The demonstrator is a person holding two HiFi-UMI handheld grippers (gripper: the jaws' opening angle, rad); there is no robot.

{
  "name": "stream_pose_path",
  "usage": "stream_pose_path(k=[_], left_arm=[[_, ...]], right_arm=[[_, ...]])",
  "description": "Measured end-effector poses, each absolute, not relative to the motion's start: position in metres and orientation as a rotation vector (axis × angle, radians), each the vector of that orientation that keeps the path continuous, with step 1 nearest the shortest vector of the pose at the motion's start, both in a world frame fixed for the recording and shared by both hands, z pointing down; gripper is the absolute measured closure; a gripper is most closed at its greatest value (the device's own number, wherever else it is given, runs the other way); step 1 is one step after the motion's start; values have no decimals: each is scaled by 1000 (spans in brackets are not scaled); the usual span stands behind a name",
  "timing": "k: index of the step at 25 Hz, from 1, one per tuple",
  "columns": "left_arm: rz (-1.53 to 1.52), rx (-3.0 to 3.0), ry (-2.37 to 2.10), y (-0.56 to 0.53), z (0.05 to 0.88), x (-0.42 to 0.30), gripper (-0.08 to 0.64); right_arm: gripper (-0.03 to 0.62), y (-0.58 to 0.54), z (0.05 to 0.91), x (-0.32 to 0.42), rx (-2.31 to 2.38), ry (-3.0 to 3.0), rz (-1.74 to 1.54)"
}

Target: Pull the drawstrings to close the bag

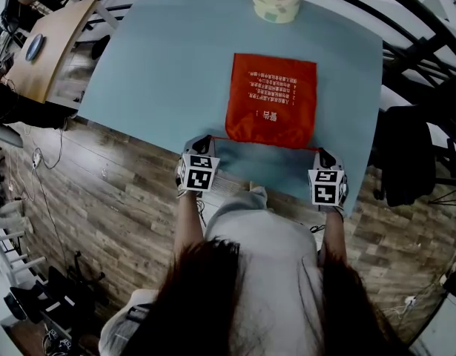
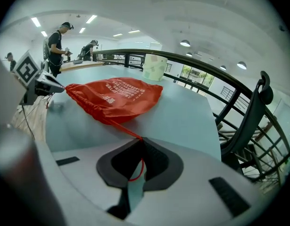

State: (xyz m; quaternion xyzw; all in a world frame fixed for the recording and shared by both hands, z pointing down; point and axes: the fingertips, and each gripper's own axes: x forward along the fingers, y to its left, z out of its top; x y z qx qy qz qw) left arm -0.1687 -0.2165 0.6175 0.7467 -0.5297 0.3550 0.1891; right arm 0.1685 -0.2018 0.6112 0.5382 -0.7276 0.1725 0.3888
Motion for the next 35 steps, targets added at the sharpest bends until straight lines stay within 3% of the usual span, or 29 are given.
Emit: stream_pose_path(k=[35], left_arm=[[935, 1905, -1754, -215, 603, -224, 545]], right_arm=[[568, -204, 603, 213, 1602, -1831, 668]])
